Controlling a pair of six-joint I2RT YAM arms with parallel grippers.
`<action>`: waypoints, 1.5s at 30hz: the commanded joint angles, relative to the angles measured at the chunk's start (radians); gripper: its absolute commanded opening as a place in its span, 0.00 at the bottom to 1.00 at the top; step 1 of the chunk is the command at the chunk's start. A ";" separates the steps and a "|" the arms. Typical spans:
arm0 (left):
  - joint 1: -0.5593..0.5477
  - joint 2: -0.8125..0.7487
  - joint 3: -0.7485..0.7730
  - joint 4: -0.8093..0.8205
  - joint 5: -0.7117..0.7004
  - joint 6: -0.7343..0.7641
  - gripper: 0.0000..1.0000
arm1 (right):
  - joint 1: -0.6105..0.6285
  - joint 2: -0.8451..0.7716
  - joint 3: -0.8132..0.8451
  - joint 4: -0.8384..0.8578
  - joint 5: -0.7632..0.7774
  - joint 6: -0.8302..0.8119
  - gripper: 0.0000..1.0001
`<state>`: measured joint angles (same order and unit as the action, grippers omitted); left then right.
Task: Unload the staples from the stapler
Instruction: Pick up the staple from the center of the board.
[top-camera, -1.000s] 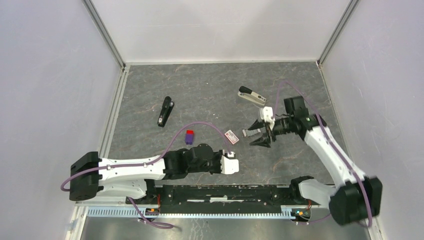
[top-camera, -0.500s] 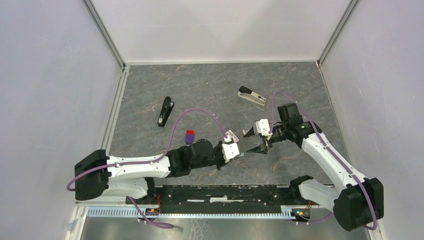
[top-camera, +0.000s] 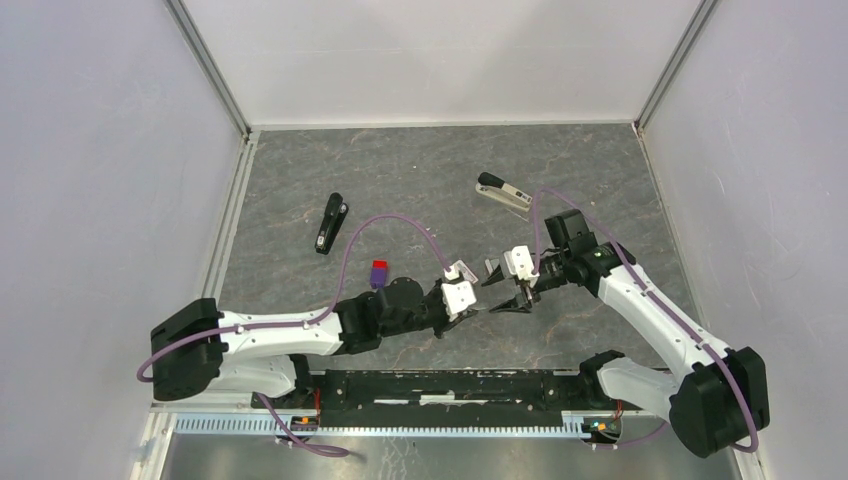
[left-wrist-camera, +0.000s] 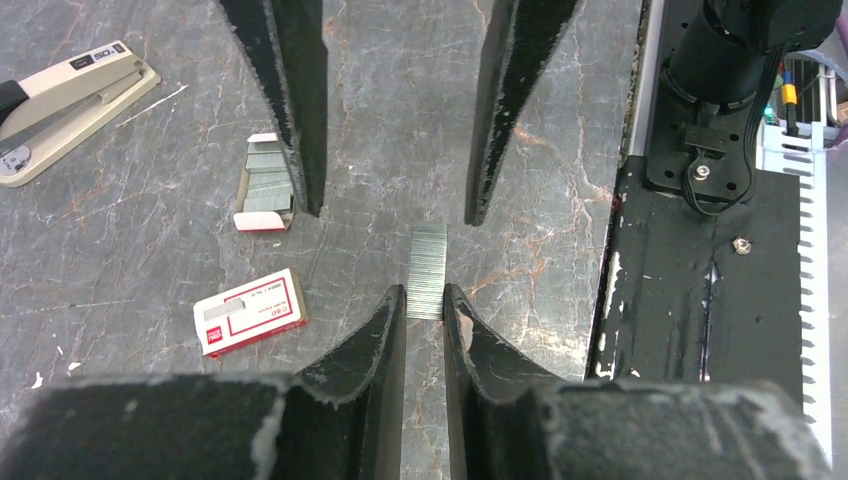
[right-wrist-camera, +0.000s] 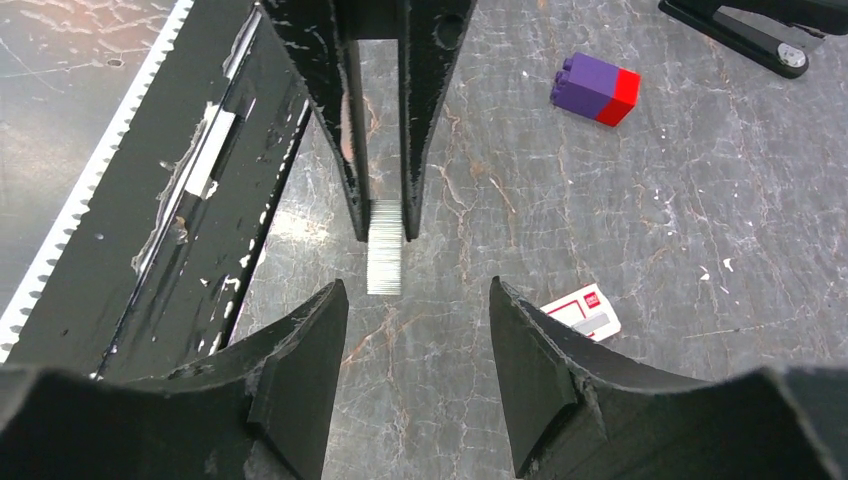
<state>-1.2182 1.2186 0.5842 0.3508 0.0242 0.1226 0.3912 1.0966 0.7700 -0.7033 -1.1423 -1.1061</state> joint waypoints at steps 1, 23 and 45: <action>0.013 -0.005 -0.016 0.072 -0.021 -0.046 0.05 | 0.005 0.002 0.006 -0.046 -0.026 -0.049 0.60; 0.033 -0.020 -0.106 0.295 -0.063 -0.193 0.05 | 0.032 0.022 -0.024 0.063 -0.079 0.074 0.57; 0.034 0.003 -0.103 0.315 -0.029 -0.192 0.05 | 0.042 0.027 -0.010 0.120 -0.071 0.171 0.44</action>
<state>-1.1885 1.2167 0.4774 0.6033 -0.0166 -0.0368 0.4301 1.1233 0.7380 -0.5983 -1.1896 -0.9512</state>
